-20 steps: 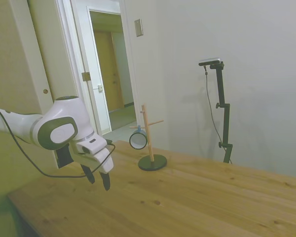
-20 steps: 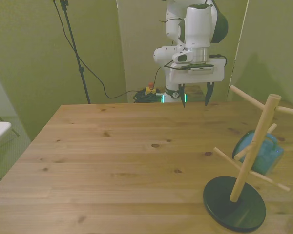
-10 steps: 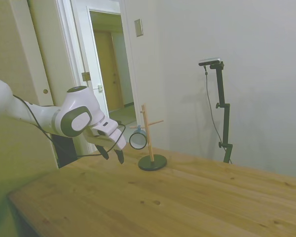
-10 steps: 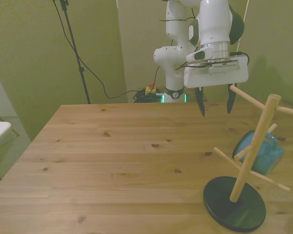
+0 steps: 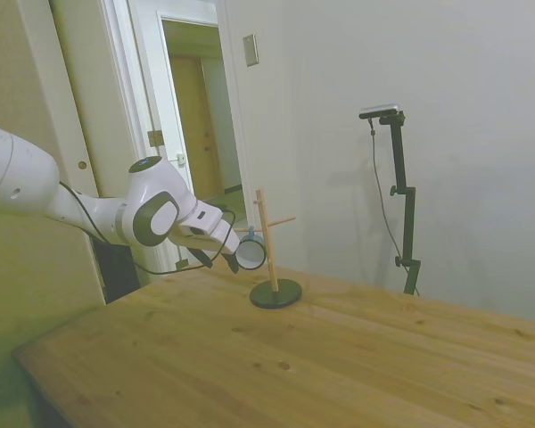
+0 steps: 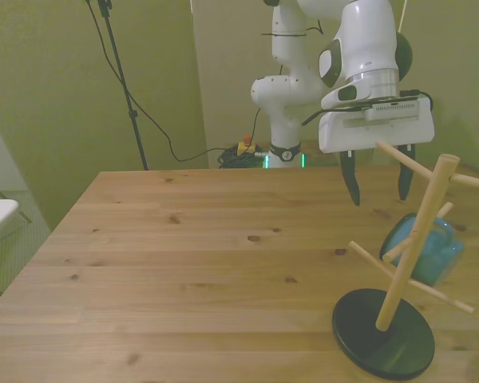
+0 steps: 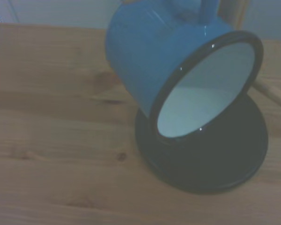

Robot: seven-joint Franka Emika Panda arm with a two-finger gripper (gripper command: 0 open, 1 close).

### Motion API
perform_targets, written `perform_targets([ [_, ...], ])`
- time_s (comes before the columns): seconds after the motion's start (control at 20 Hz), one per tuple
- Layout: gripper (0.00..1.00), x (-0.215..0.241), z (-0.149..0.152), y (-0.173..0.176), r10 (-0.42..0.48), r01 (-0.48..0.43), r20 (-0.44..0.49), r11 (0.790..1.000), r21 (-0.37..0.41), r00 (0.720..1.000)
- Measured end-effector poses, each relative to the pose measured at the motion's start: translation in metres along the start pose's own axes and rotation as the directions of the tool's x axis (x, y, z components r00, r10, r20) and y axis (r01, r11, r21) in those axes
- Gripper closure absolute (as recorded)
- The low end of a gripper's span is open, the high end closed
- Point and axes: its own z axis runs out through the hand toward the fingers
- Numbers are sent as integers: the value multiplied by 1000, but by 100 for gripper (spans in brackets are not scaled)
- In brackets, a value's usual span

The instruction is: Unload the mug

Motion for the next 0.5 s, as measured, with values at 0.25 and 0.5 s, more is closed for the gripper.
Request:
perform_targets([
  [0.25,0,-1,23,-24,-20,22,-32,997,76,999],
  [0.5,0,4,36,-36,-36,46,-74,991,128,997],
])
